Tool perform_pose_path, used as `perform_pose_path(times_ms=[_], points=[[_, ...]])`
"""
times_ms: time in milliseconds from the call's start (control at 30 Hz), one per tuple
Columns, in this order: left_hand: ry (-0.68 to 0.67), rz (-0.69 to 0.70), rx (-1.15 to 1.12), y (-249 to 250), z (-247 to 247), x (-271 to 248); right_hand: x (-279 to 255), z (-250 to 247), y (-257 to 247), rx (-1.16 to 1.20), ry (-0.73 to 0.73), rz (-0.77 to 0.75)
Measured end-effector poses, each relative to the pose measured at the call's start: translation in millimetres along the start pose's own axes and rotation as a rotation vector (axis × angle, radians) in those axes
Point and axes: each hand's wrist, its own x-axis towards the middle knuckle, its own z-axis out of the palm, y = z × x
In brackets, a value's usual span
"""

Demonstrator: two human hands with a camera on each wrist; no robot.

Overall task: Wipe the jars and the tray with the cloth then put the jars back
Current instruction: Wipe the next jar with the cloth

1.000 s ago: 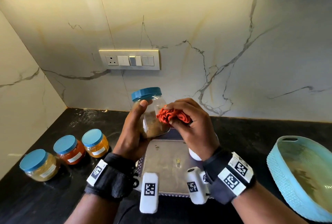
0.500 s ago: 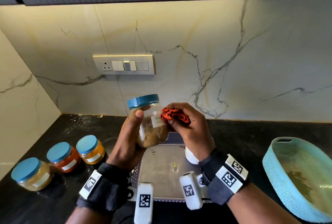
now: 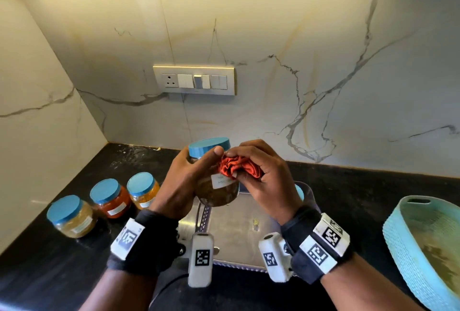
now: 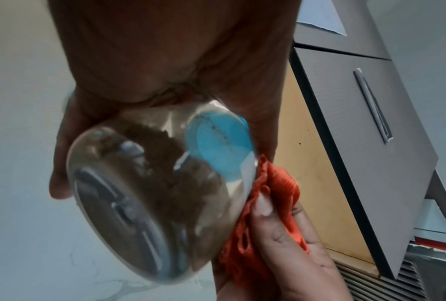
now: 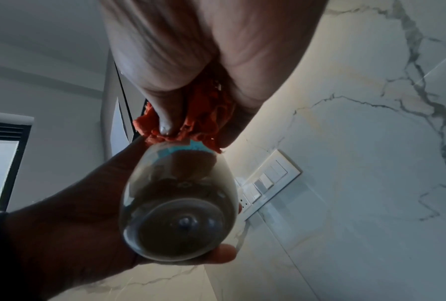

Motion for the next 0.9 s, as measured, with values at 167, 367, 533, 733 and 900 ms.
perform_pose_path(times_ms=[167, 367, 533, 733, 900], points=[[0.057, 0.009, -0.047, -1, -11, -8, -7, 13, -1, 0.431, 0.009, 0.431], [0.228, 0.069, -0.097, 2, -24, -21, -26, 36, -17, 0.482, 0.033, 0.524], [0.354, 0.175, 0.206, -5, -36, -38, -42, 59, -30, 0.448, 0.027, 0.516], [0.434, 0.110, 0.473, -22, -98, -67, -42, 98, -49, 0.431, -0.247, 0.373], [0.381, -0.073, 0.492, -27, -156, -97, -34, 111, -35, 0.418, -0.259, 0.423]])
